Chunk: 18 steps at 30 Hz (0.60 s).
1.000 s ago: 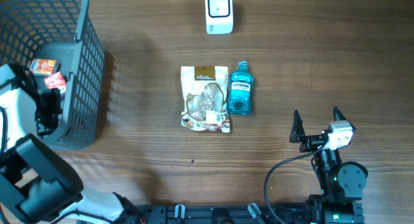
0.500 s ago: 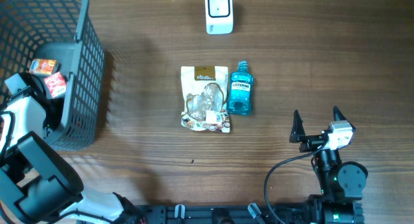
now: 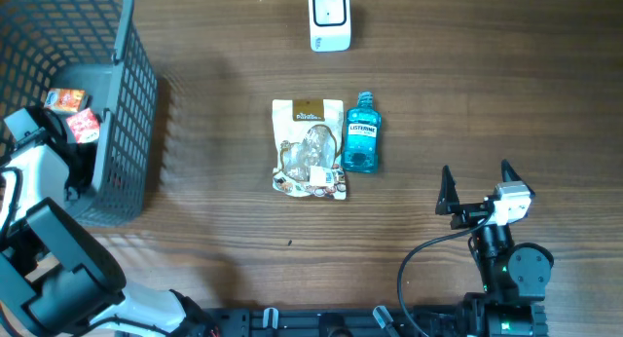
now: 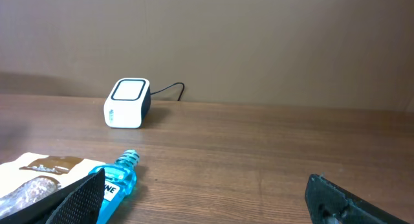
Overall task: Scan the item barcode
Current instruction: 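Reach the left gripper into the basket and grasp the red-black packet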
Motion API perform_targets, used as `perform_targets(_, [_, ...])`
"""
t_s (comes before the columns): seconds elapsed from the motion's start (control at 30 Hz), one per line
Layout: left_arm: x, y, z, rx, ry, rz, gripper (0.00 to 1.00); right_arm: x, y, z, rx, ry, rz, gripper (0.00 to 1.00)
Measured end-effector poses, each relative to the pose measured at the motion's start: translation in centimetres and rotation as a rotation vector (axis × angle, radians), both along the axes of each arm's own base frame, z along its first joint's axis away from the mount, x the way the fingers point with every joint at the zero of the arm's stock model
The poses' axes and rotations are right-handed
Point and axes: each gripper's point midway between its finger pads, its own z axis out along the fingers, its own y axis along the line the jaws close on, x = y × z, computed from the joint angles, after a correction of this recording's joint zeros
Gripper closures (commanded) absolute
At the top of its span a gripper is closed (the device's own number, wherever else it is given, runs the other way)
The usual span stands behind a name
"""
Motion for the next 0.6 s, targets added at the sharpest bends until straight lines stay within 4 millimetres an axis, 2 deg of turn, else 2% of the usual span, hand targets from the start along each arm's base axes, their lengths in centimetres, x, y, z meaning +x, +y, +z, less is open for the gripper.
perform_targets(0.13, [0.5,0.2,1.3,0.014,-0.023,-0.020,0.86,0.0,0.0,0.0,0.000,0.000,0.000,0.00])
perform_targets(0.2, [0.6,0.3,2.8,0.030,-0.047,-0.024,0.86,0.0,0.0,0.0,0.000,0.000,0.000,0.00])
perform_targets(0.27, [1.2,0.5,5.5,0.066,-0.109,-0.030,0.86,0.0,0.0,0.0,0.000,0.000,0.000,0.00])
perform_targets(0.37, [2.0,0.4,10.5,0.127,-0.242,-0.043,0.87,0.0,0.0,0.0,0.000,0.000,0.000,0.00])
perform_targets(0.43, [2.5,0.0,14.2,0.168,-0.353,-0.061,0.84,0.0,0.0,0.0,0.000,0.000,0.000,0.00])
perform_targets(0.53, [2.2,-0.8,18.1,0.218,-0.457,-0.085,0.67,0.0,0.0,0.0,0.000,0.000,0.000,0.00])
perform_targets(0.6, [1.8,-1.1,19.9,0.249,-0.493,-0.088,0.49,0.0,0.0,0.0,0.000,0.000,0.000,0.00])
